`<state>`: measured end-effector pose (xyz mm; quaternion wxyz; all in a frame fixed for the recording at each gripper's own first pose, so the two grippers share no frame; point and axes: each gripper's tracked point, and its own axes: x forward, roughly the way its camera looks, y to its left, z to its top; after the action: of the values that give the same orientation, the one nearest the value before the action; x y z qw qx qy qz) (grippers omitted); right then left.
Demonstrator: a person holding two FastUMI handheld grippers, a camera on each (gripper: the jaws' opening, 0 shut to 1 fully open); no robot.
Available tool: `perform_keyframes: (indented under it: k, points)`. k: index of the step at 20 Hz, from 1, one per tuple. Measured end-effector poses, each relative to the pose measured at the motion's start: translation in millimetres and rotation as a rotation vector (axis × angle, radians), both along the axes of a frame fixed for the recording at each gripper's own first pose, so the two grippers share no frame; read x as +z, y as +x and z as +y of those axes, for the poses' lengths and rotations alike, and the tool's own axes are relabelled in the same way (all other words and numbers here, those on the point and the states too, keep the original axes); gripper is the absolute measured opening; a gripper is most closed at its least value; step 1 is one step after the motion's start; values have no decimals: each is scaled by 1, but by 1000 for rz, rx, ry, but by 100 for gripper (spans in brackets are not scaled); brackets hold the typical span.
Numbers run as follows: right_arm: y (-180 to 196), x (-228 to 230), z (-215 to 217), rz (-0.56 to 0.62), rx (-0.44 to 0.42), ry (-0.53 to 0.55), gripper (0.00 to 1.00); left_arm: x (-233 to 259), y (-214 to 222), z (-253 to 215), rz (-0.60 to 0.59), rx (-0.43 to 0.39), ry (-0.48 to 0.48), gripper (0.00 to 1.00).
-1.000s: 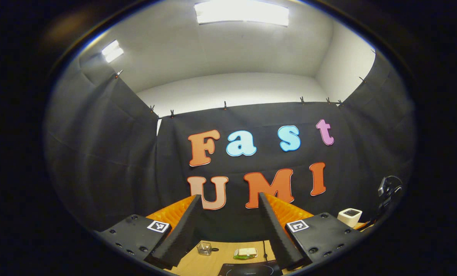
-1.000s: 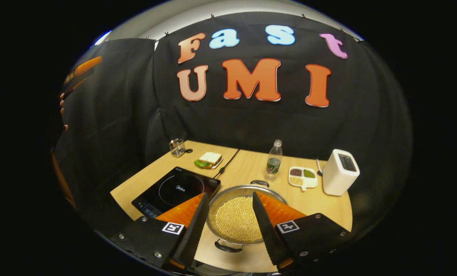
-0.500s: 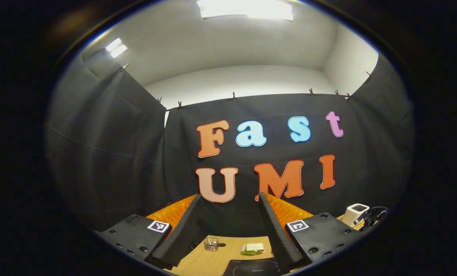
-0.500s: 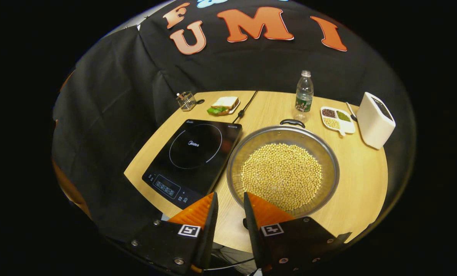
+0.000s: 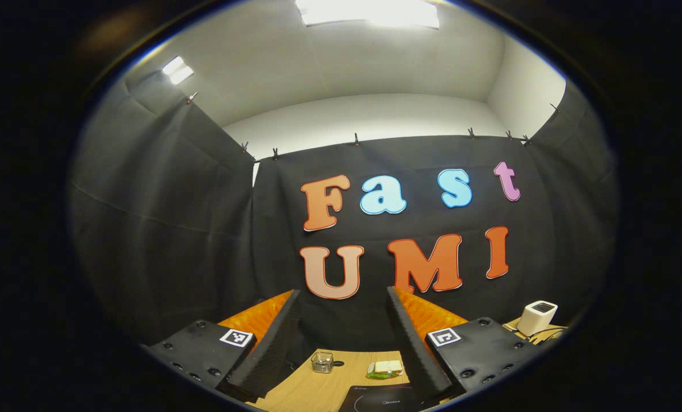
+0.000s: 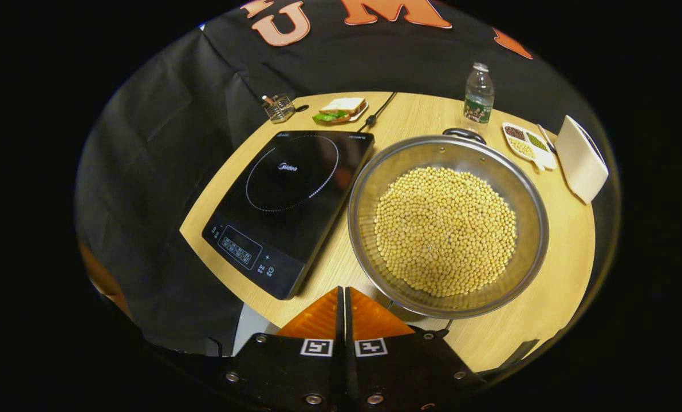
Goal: First push the handle of the pot to place it horizontally, then grasp the pot with both hands and set it on the induction cooktop.
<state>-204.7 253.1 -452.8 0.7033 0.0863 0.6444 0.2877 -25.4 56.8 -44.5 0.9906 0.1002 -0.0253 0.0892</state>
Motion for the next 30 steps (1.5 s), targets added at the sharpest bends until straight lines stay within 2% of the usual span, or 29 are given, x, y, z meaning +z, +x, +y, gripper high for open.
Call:
perform_keyframes:
  k: [6, 16, 22, 27, 30]
  points:
    - [-6, -23, -2, 30, 20, -19, 0, -18, 3, 5, 39, -3, -32, 95]
    - [-8, -38, 0, 55, -33, 3, 0, -14, -4, 4, 28, 5, -19, 94]
    - [-26, -57, -25, 110, -49, -31, 0, -14, 0, -1, 29, -2, -24, 94]
    - [-14, -64, -61, 108, -130, -64, 0, -14, 1, -9, 28, -13, -29, 94]
    - [-13, -66, -71, 106, -139, -69, 0, -16, 4, -14, 33, -22, -44, 95]
